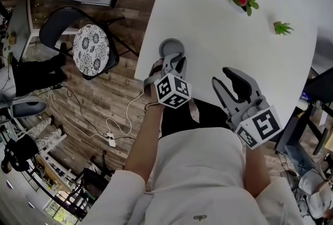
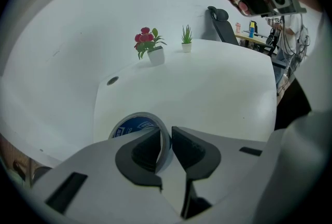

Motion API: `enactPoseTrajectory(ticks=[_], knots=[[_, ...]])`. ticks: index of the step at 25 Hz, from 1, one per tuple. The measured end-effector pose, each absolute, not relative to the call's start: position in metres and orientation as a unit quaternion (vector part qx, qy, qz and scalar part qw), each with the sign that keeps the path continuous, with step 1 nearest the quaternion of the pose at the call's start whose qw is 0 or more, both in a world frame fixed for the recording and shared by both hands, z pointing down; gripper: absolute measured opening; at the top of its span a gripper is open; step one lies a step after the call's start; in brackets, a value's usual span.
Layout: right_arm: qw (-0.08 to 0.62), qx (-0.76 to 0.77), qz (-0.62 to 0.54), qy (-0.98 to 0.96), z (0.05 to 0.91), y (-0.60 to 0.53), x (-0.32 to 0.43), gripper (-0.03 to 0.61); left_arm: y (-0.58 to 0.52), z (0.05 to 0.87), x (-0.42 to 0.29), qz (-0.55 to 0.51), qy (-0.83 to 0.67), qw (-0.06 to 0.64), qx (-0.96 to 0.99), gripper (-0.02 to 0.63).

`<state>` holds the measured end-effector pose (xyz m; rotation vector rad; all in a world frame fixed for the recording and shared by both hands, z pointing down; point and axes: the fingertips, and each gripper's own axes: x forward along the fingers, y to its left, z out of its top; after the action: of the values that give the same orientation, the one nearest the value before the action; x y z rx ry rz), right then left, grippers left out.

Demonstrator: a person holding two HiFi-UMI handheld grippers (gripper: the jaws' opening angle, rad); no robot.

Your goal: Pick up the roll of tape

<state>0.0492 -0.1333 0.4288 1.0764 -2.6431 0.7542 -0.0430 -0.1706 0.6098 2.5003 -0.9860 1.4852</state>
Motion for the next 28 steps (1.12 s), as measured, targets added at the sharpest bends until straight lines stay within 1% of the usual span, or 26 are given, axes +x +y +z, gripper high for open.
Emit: enactPoseTrajectory(ticks=[9, 22, 28], knots=[[0.099, 0.354, 0.254, -0.895, 0.428, -0.129, 0.053, 0.150, -0.163, 0.608, -0.041, 0.482, -0.329, 0.054, 0.810, 0.058], [0.084, 0.334, 0.227, -0.911, 0.412, -0.127, 0.065, 0.150, -0.145, 0.595, -0.040, 0.480, -0.351, 0.052, 0.802, 0.055], [0.084, 0.316, 0.229, -0.917, 0.415, -0.118, 0.068, 0.150, -0.125, 0.575, -0.039, 0.470, -0.371, 0.055, 0.799, 0.055]])
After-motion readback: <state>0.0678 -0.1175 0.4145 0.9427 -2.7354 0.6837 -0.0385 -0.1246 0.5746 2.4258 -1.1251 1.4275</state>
